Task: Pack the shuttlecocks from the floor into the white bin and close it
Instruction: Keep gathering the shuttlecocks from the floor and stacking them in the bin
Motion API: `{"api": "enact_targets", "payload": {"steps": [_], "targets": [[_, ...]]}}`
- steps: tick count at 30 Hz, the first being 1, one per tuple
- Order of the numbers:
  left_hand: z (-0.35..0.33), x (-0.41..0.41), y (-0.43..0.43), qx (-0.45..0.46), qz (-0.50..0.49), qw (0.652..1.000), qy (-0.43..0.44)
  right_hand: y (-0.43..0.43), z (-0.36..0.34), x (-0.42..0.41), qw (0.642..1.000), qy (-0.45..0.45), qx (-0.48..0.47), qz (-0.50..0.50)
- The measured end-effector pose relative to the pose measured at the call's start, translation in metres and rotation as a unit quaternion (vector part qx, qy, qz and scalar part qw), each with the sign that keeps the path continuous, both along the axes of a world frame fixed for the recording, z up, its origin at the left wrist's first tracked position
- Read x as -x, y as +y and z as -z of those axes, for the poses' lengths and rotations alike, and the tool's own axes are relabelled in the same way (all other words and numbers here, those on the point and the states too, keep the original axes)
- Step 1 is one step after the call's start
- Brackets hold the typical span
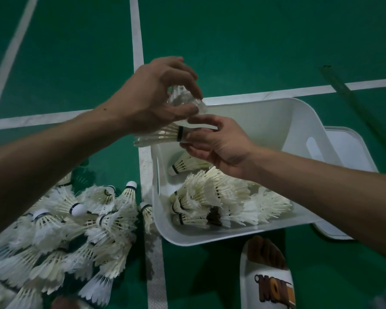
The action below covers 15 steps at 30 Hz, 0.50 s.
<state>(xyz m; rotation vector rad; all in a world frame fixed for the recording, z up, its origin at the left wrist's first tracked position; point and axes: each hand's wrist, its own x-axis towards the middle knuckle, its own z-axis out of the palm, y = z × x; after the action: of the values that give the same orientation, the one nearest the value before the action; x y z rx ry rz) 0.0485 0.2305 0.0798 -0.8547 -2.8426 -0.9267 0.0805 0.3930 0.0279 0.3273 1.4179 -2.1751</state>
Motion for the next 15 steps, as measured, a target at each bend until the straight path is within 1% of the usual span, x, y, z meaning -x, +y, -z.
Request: {"api": "enact_targets", "payload": {"steps": [3, 6, 9, 11, 13, 15], "targets": [[-0.005, 0.005, -0.001, -0.036, -0.042, 0.998, 0.025, 0.012, 0.0, 0.005, 0.999, 0.008, -0.027, 0.016], [-0.006, 0.009, -0.001, -0.053, -0.063, 0.996, 0.043, 0.032, 0.0, 0.007, 0.998, 0.02, -0.053, 0.038], [-0.001, 0.006, 0.005, -0.053, -0.055, 0.997, -0.008, 0.056, 0.003, 0.01, 0.995, 0.028, -0.081, 0.056], [0.002, 0.001, 0.013, -0.053, -0.041, 0.997, -0.047, 0.073, 0.004, 0.013, 0.99, 0.033, -0.123, 0.063], [0.006, -0.001, 0.022, -0.038, -0.027, 0.997, -0.055, 0.088, 0.003, 0.014, 0.986, 0.034, -0.147, 0.076], [0.011, -0.002, 0.03, -0.028, -0.012, 0.998, -0.062, 0.103, 0.004, 0.016, 0.983, 0.038, -0.149, 0.097]]}}
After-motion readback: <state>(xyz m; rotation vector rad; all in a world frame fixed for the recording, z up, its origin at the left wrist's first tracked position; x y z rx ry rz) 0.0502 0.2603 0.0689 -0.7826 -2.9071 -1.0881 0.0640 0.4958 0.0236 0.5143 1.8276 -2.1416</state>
